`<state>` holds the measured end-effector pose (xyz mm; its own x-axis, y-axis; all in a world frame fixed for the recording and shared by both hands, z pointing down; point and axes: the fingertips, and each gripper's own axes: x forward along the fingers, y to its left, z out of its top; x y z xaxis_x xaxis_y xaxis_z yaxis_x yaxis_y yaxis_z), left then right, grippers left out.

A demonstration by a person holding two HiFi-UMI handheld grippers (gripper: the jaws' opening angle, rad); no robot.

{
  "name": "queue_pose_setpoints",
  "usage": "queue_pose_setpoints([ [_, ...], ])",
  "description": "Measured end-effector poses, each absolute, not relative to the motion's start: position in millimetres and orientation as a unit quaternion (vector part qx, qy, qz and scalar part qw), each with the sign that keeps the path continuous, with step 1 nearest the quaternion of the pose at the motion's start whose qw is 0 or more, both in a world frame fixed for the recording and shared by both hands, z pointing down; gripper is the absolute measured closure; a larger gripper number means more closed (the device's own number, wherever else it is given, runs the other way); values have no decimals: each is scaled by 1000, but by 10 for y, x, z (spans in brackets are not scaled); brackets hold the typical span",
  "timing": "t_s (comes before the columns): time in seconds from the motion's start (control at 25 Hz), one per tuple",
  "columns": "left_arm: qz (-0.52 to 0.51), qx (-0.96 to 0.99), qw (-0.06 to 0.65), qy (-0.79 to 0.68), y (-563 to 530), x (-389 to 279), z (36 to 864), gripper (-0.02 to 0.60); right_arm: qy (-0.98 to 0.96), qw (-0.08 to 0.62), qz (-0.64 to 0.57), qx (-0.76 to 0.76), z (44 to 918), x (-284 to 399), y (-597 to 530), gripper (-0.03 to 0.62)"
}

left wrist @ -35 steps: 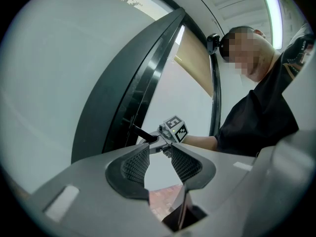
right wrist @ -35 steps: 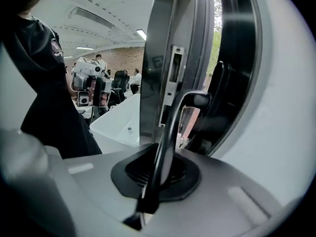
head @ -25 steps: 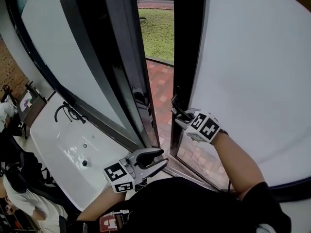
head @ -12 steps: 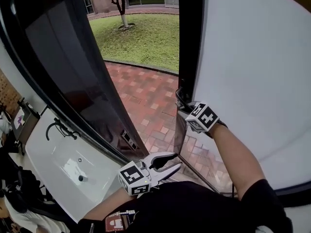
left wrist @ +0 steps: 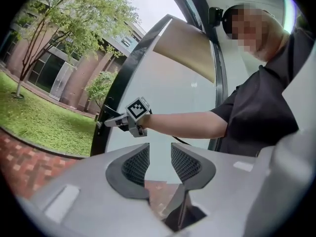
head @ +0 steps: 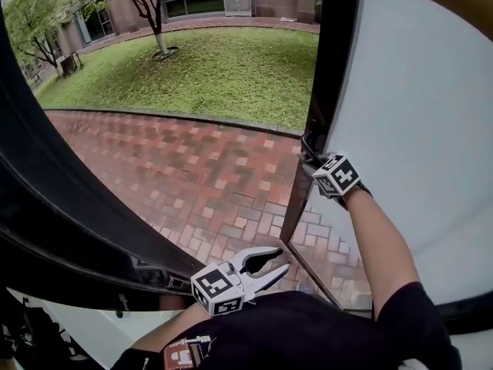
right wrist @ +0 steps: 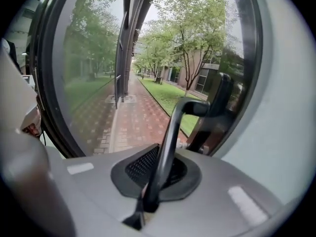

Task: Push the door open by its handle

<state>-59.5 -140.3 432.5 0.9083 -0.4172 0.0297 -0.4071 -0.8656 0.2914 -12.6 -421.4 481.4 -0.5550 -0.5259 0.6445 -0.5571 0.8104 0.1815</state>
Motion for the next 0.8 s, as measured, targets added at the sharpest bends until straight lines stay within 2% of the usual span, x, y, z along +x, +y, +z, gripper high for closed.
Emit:
queue_pose_setpoints([
  [0.12,-7,962,137,-236,-1625,-572,4355,445,-874,354,33,332,4794,253,-4591,593],
  [0.28,10,952,68,-298,-2021,-628,4396,445,-861,345,44,371,4756,804,-5081,593],
  [0.44,-3,935,68,-347,-2771,-552,4490,445,-845,328,55,419,4716,1409,-5516,594],
  [0.64,-17,936,99,-336,-3862,127,4521,445,-822,315,78,468,4695,2229,-5994,594],
  [0.8,-10,946,86,-311,-4500,597,4418,445,-796,321,91,505,4702,2873,-6211,594],
])
